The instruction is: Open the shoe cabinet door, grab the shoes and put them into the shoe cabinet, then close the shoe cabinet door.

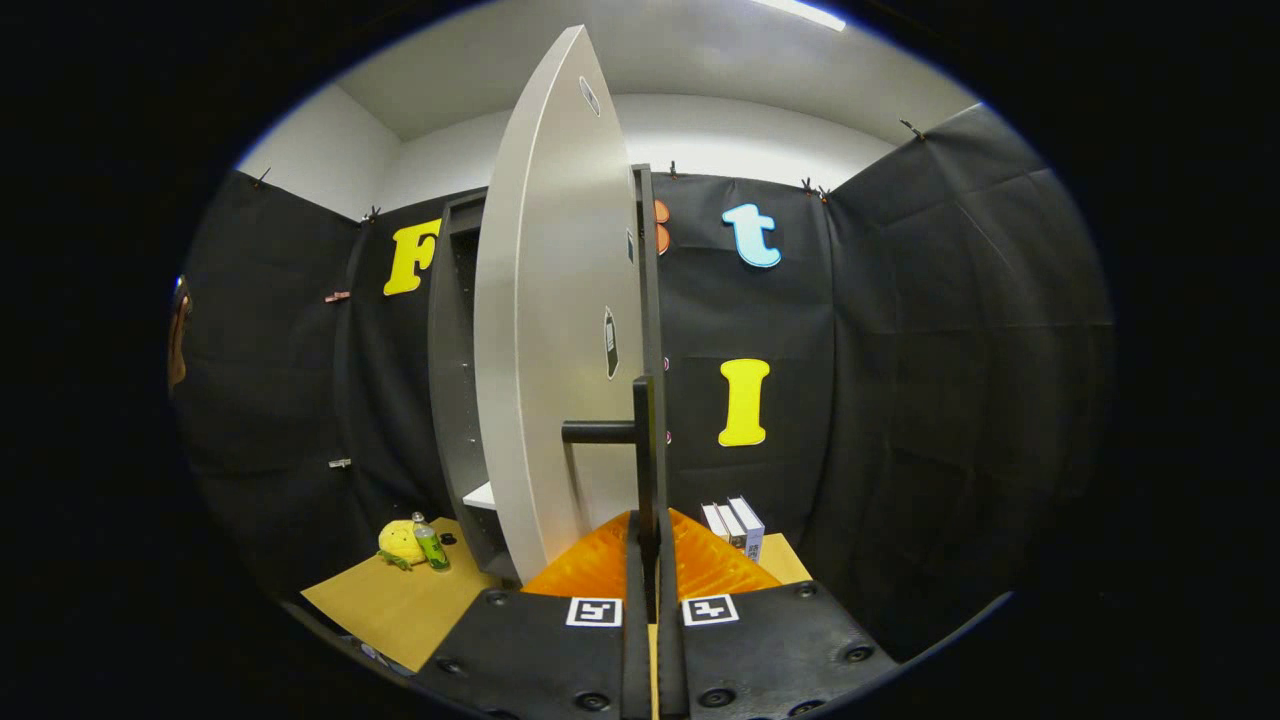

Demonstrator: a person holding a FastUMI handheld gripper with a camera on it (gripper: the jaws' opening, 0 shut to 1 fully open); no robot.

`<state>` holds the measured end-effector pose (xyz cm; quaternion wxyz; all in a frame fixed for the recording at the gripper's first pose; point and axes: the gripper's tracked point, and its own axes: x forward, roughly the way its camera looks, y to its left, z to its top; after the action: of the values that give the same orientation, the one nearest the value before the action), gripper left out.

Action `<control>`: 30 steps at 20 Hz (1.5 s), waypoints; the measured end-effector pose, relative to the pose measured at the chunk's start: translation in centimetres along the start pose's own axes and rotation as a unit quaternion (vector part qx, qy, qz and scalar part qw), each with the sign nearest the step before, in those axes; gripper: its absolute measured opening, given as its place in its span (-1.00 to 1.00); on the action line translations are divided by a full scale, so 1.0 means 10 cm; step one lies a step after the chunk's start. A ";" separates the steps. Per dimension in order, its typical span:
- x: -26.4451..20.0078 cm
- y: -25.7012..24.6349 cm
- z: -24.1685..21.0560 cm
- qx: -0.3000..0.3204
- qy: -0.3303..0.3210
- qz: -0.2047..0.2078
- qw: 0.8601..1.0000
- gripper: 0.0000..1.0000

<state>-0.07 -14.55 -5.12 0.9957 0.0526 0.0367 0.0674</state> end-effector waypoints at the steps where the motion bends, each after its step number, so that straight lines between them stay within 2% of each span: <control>1: 0.00 -0.06 0.01 0.003 0.002 0.003 1.000 -0.87; 6: -0.02 -0.07 0.00 0.001 -0.003 0.020 1.000 -0.85; 11: -0.15 -0.10 0.01 0.012 0.000 -0.003 1.000 -0.84; 14: -0.34 -0.11 -0.02 -0.020 0.005 -0.021 1.000 -0.82; 17: -0.55 -0.01 0.02 -0.027 0.002 -0.038 0.999 -0.83; 19: -0.66 0.06 0.06 -0.020 -0.004 -0.046 0.999 -0.64; 23: -0.85 0.39 0.05 -0.001 0.000 -0.032 0.999 0.01; 24: -0.90 0.54 0.02 0.002 0.002 -0.017 1.000 0.17; 28: -0.89 1.13 -0.19 -0.013 0.031 0.021 0.999 0.98; 30: -0.83 1.44 -0.43 0.002 0.069 0.038 0.997 0.99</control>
<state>-10.53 -1.09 -7.22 0.9875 0.0508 0.1031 0.1082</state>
